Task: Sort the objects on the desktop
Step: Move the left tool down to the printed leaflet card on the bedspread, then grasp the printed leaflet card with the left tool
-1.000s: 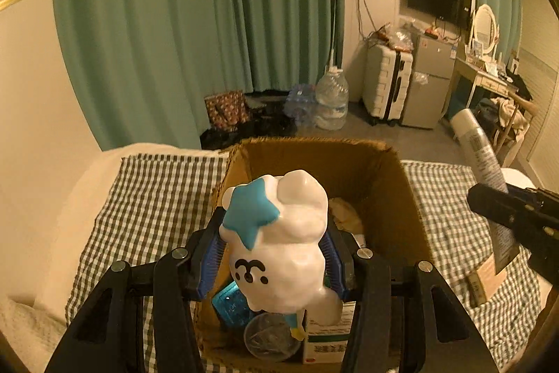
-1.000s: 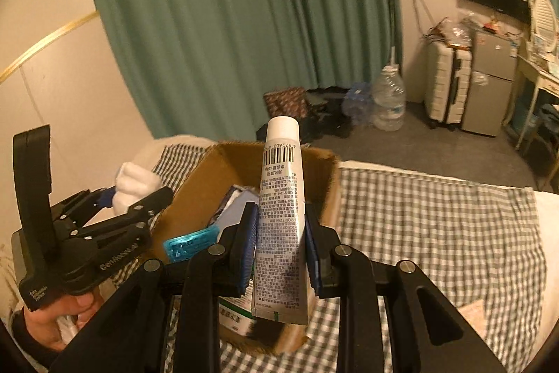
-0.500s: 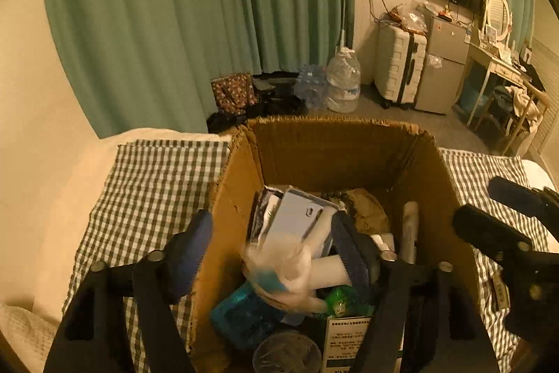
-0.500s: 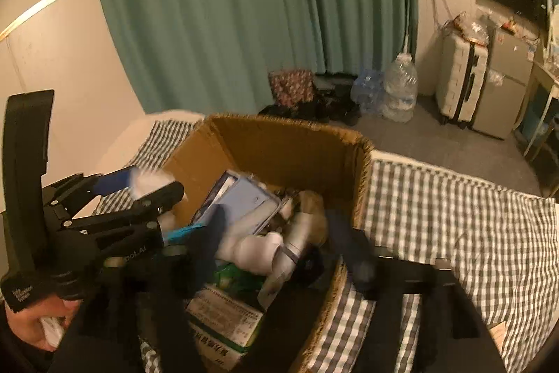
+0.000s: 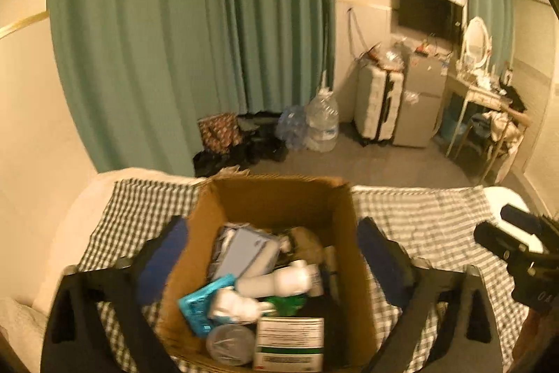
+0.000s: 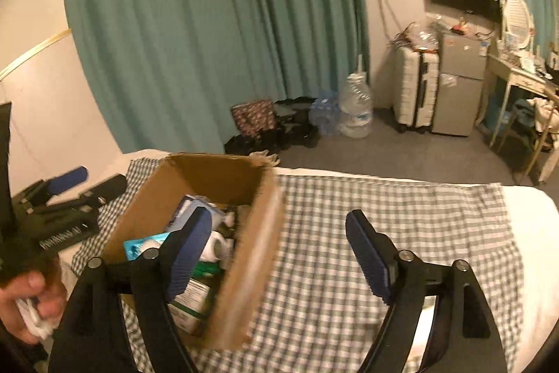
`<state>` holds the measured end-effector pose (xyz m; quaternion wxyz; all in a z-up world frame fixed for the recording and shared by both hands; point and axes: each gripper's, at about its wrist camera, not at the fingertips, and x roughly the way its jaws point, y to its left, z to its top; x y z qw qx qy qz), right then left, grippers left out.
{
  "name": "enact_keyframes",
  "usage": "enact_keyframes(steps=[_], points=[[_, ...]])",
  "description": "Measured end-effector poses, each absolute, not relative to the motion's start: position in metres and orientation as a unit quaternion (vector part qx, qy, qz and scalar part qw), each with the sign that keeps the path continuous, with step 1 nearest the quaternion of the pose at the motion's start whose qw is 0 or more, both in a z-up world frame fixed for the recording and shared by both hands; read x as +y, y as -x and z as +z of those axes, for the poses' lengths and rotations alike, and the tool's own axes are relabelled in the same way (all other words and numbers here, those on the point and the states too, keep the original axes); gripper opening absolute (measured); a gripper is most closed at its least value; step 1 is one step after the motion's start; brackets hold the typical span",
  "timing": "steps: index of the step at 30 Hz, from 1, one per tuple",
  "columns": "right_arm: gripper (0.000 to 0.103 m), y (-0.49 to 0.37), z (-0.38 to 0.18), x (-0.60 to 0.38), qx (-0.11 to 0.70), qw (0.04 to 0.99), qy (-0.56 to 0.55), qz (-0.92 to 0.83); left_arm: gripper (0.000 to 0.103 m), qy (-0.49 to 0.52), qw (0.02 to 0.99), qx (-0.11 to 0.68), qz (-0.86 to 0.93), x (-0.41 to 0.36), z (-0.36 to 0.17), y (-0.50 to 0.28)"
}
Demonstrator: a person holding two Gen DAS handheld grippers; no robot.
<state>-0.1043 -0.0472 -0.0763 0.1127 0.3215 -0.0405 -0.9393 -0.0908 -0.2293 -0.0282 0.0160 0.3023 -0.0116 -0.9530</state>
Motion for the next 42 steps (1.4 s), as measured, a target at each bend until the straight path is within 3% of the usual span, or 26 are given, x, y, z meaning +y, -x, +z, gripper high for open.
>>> enact_keyframes(steps=[2,17,23,28,35,39,42], points=[[0.088,0.094,-0.074,-0.024,-0.039,0.099,-0.321,-0.941,0.103,-0.293,0.006,-0.013,-0.956,-0.214,-0.025,0.087],[0.103,0.044,-0.071,0.141,-0.044,-0.021,-0.321,-0.946,0.103,-0.311,-0.123,-0.073,-0.939,-0.063,-0.055,0.090],[0.103,0.042,-0.084,0.186,-0.071,-0.044,-0.322,-0.943,0.103,-0.377,-0.205,-0.124,-0.895,-0.001,-0.113,0.099],[0.103,0.048,-0.120,0.211,-0.089,-0.049,-0.346,-0.933,0.103,-0.414,-0.259,-0.234,-0.841,0.049,-0.174,0.100],[0.103,0.066,-0.161,0.246,-0.132,-0.071,-0.380,-0.913,0.103,-0.478,-0.337,-0.268,-0.766,0.087,-0.235,0.108],[0.103,0.078,-0.180,0.264,-0.178,-0.072,-0.403,-0.895,0.103,-0.468,-0.341,-0.333,-0.744,0.106,-0.270,0.107],[0.103,0.085,-0.194,0.268,-0.194,-0.070,-0.417,-0.885,0.103,-0.479,-0.340,-0.330,-0.739,0.109,-0.282,0.117]])
